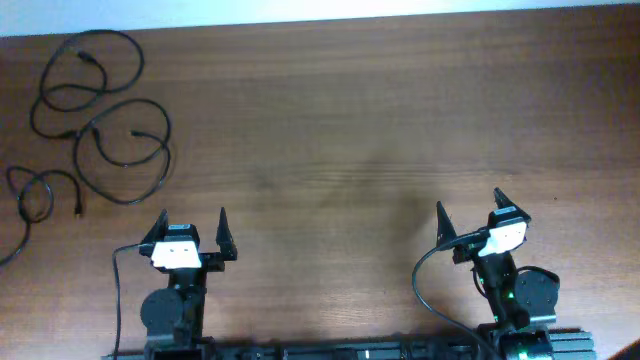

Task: Untangle cables

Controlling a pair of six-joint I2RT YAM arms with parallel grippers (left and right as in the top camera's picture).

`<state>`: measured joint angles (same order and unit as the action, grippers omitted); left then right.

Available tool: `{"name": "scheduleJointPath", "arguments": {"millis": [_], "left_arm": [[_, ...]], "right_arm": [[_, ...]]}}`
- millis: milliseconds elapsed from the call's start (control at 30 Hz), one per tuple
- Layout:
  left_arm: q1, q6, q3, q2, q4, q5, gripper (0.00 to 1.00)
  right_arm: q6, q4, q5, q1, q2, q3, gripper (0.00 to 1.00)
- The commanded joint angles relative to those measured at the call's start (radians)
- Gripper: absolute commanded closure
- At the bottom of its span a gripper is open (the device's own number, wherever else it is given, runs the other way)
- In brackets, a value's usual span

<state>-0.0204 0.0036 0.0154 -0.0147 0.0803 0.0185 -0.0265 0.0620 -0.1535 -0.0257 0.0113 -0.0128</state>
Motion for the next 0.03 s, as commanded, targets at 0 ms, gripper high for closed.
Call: {"name": "scheduleJointPath", "arguments": {"millis": [0], "left_arm": [[-0.006,-0.011,-0.007,0.01,0.002,-0.014,0.01]], "right_arm": [[0.004,0.005,0.008,0.006,-0.007,0.007,0.02]]}}
